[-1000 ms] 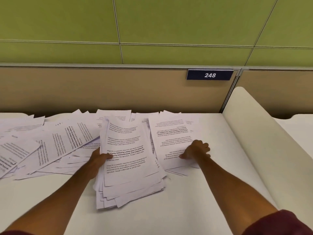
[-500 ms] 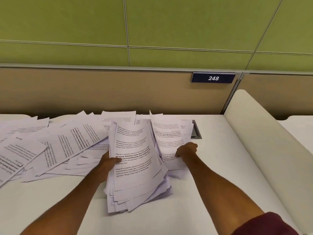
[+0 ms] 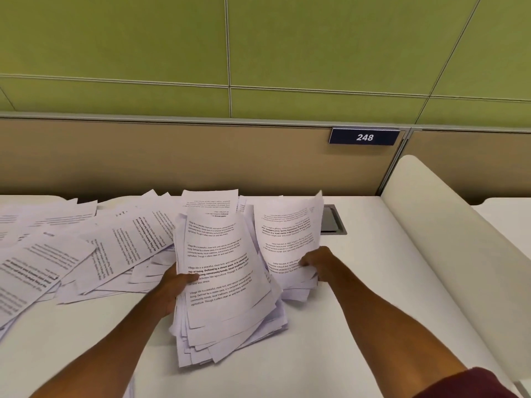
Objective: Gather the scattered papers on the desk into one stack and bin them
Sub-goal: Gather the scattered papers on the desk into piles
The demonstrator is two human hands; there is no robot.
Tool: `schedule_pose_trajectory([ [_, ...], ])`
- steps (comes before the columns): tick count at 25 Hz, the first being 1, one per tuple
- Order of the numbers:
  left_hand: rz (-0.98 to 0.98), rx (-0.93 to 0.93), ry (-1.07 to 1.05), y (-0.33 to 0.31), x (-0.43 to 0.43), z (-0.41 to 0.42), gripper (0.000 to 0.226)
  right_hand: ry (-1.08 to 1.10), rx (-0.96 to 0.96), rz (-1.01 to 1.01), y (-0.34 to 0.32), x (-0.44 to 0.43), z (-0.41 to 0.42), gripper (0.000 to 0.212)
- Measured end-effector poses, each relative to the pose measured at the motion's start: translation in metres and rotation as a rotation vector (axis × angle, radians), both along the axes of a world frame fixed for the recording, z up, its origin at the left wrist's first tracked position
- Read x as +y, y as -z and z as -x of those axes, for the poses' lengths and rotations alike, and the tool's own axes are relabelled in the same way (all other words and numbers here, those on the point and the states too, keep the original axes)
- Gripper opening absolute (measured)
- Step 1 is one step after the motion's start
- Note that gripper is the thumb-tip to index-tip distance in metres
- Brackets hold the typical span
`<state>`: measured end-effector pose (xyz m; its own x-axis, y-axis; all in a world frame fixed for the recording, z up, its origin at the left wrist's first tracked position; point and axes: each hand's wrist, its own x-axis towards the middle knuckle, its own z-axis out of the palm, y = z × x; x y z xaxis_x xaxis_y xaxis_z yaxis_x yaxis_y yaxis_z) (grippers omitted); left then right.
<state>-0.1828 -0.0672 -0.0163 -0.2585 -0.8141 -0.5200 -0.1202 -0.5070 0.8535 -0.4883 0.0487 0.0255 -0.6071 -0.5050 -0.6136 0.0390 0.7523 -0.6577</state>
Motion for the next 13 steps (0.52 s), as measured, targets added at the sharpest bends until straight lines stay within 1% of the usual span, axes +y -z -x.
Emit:
schedule_pose_trajectory([
  [3,0.008,0.009,-0.011,-0.003,0.001,-0.008,0.055,0.003,0.052,0.000,-0.001,0.014,0.003,0.059],
  [5,0.002,-0.003,0.004,-0.006,0.000,-0.017,0.054,0.039,0.020,-0.033,-0.004,0.033,0.012,0.057],
  [6,-0.004,-0.008,0.014,-0.007,0.000,-0.021,0.053,0.066,-0.031,-0.038,-0.005,0.042,0.017,0.051],
  [8,-0.009,-0.019,0.030,-0.009,0.002,-0.028,0.052,0.184,-0.203,-0.018,-0.005,0.058,0.022,0.040],
  [10,-0.007,-0.025,0.041,-0.012,0.004,-0.033,0.051,0.279,-0.333,0.021,-0.004,0.066,0.019,0.040],
  [13,-0.008,-0.043,0.049,-0.014,0.008,-0.037,0.051,0.262,-0.381,0.087,-0.009,0.064,0.008,0.046],
])
